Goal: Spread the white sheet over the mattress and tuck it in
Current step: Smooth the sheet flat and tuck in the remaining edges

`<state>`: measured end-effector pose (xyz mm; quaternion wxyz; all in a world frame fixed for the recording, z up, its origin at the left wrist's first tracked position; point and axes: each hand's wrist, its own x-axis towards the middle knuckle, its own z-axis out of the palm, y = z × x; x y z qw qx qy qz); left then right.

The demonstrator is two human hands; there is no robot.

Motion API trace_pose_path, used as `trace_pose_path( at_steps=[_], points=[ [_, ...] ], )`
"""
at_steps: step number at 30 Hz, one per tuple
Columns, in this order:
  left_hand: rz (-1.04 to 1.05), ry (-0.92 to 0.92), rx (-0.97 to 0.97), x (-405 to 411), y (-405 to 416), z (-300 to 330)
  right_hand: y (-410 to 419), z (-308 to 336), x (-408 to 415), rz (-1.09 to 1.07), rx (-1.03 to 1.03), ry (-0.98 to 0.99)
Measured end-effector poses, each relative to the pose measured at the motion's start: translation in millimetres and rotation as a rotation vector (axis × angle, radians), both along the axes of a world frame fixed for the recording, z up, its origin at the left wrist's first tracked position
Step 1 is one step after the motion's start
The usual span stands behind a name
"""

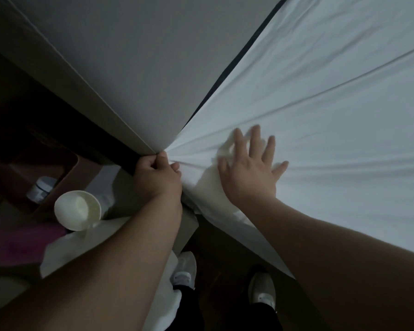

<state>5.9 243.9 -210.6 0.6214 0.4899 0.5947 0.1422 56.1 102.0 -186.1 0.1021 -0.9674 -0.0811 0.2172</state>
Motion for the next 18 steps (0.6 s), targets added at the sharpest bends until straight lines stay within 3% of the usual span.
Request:
trace_pose_path(
  at_steps=[3,5,6,8,10,12,15,18],
  points=[
    [-0.043,0.124,0.041,-2.6,3.0,-10.3,-36.3,-6.3,-22.5,0.055,-0.086,0.050],
    [-0.164,0.375,0.230,-7.3,-2.1,-3.7,-53.1,-7.4,-36.2,0.137,-0.129,0.071],
    [-0.241,0.414,0.368,-9.7,-10.6,5.8,-58.6,-6.1,-38.5,0.159,-0.120,0.087],
    [-0.498,0.293,0.646,-11.7,-36.1,32.6,-66.6,-0.9,-35.0,0.176,-0.041,0.098],
    [-0.917,0.126,0.852,-4.4,-66.4,47.4,-81.3,5.6,-27.4,0.178,0.028,0.011],
    [-1.342,0.105,0.973,17.2,-76.9,42.4,-96.7,7.9,-17.5,0.117,0.018,-0.115],
    [-1.708,0.354,0.913,54.7,-73.5,27.0,-132.6,3.4,-0.7,-0.159,-0.061,-0.063],
    [-1.638,0.523,0.774,75.4,-63.2,12.4,-172.0,-6.0,-3.0,-0.250,-0.055,0.036]
  ],
)
